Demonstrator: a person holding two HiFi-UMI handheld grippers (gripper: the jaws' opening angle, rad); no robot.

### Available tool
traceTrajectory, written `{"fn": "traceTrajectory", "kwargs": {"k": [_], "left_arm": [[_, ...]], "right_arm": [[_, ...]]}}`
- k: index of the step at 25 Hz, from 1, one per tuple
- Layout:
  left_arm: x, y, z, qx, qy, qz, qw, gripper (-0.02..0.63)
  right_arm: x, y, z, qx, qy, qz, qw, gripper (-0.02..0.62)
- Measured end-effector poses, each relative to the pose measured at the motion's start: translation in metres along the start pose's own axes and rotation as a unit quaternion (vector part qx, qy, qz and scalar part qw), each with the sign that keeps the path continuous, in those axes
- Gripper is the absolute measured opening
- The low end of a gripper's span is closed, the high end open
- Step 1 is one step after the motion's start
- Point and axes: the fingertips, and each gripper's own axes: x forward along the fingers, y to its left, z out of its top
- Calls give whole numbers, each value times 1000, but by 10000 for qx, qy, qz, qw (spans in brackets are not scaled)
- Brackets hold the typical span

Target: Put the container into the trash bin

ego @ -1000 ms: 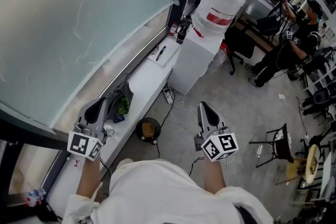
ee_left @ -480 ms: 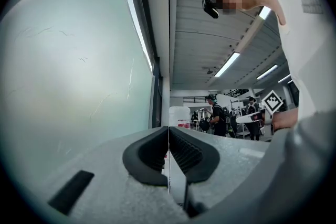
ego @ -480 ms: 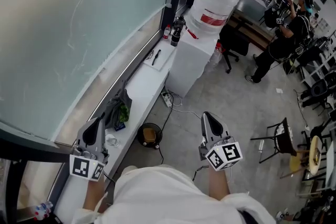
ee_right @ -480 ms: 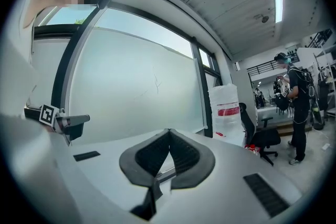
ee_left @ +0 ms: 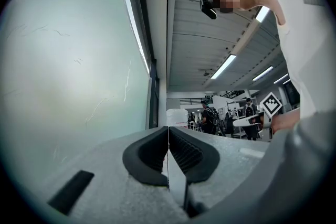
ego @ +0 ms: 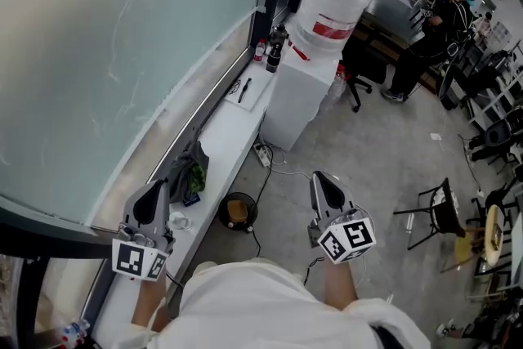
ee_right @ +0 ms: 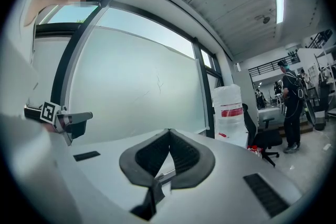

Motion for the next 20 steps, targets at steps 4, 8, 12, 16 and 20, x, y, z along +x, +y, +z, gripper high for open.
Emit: {"fn": "traceTrajectory", "kwargs": {"k": [4,8,12,16,20], "left_arm": [[3,-1,2,-7,9,-115,9999,18],[3,-1,3,-26,37,-210,9998,18],[1,0,5,-19,42,-258,9997,18],[0,2,9,-5,3,-280,9996,18],[-5,8,10,-23,6,-221,9998,18]], "right_arm": [[0,5,-3,28,28,-26,10000,2],[0,10,-6,72,67,-66,9999,2],[1,16,-8,63,80,-85,9999,2],[4,22,-6,-264,153,-170,9994,2],[8,32,-3,-282,118,-32,9995,2]]}}
